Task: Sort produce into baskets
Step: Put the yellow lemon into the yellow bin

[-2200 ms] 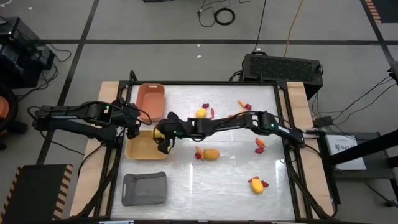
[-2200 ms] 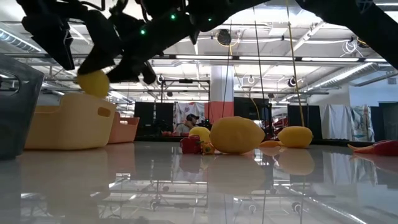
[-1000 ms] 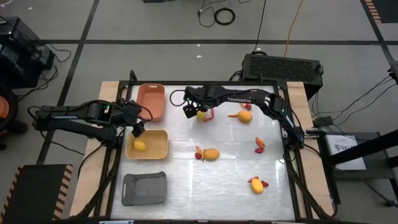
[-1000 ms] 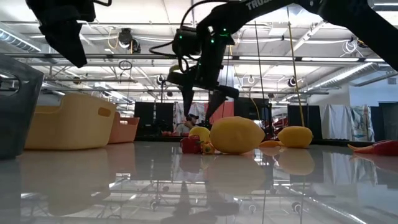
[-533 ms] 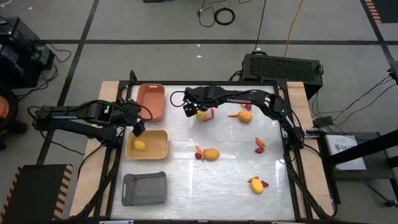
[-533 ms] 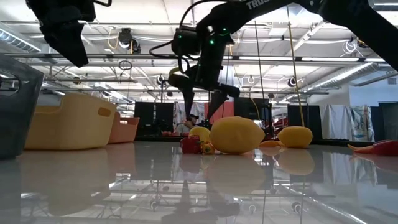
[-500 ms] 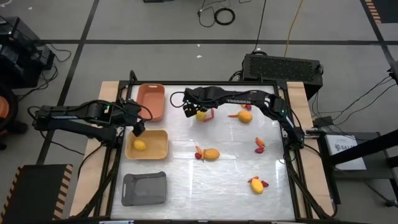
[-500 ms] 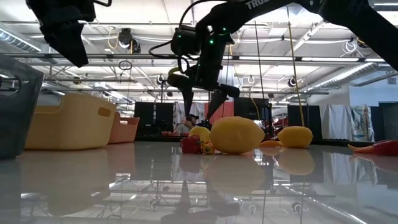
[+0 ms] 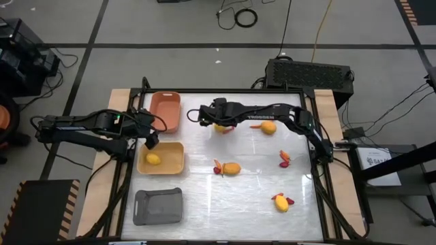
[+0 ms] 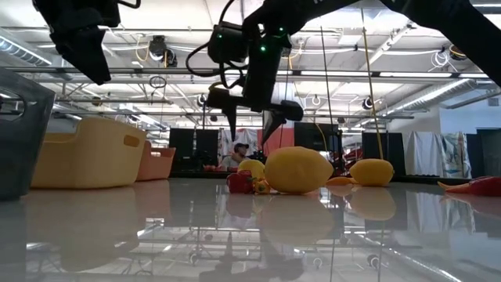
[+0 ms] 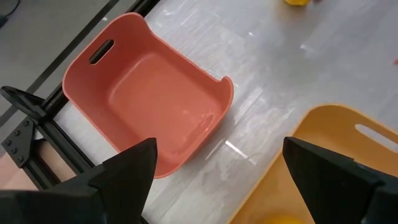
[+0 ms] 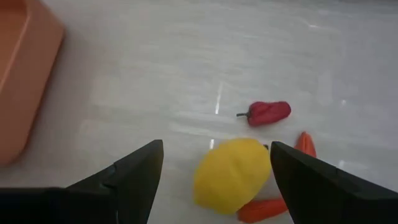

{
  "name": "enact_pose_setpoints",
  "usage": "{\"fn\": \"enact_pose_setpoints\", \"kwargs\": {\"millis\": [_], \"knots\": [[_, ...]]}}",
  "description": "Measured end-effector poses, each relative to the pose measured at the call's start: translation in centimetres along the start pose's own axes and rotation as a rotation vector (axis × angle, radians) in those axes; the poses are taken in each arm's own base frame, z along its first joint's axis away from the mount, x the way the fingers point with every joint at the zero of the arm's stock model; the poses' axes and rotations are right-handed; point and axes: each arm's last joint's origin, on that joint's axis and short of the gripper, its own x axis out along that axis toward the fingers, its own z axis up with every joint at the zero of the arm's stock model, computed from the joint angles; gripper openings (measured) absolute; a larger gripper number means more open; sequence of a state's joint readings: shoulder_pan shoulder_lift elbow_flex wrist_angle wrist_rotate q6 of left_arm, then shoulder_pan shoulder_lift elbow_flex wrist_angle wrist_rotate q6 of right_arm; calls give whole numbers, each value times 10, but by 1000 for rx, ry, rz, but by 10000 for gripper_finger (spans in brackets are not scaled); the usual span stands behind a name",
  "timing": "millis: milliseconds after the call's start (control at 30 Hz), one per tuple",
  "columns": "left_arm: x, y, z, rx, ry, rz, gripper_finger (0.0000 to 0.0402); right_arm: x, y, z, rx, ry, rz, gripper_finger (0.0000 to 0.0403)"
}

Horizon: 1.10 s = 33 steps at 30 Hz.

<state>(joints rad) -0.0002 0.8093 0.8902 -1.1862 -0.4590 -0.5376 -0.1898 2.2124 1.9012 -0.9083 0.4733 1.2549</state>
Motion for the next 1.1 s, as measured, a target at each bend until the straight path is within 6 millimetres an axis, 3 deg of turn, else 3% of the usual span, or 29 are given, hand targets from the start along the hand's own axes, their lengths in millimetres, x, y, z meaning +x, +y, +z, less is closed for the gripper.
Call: {"fn": "enact_pose_setpoints", "kwargs": {"millis": [300, 567, 900, 1100], "knots": [[0, -1, -1, 40, 20, -31, 354, 25, -11, -25, 230, -23, -13, 288], [0, -1, -1, 109, 25, -41, 354, 37, -13, -34, 288, -33, 41, 288], [0, -1, -1, 110, 24, -43, 354, 34, -12, -41, 180, -41, 35, 288], [0, -1, -1, 108, 22, -44, 354, 54, -12, -55, 127, 8, 13, 288]]}}
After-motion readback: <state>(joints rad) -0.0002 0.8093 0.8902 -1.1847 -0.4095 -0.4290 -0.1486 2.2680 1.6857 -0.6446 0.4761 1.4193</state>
